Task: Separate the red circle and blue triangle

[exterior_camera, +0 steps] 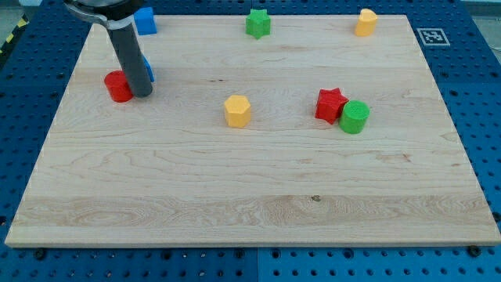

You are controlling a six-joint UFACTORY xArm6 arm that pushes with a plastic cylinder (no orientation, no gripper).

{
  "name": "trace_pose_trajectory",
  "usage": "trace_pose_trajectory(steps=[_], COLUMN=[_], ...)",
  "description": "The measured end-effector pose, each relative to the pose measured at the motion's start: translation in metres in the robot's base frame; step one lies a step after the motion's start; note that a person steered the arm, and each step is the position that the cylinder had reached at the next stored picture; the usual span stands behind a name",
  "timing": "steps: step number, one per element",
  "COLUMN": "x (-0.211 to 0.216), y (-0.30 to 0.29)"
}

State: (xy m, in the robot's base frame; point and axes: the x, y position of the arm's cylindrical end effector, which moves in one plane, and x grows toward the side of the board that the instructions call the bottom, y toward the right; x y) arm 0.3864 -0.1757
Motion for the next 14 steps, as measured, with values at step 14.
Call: trace_pose_trajectory(steps=[14], x=[-0.015], y=[0.008])
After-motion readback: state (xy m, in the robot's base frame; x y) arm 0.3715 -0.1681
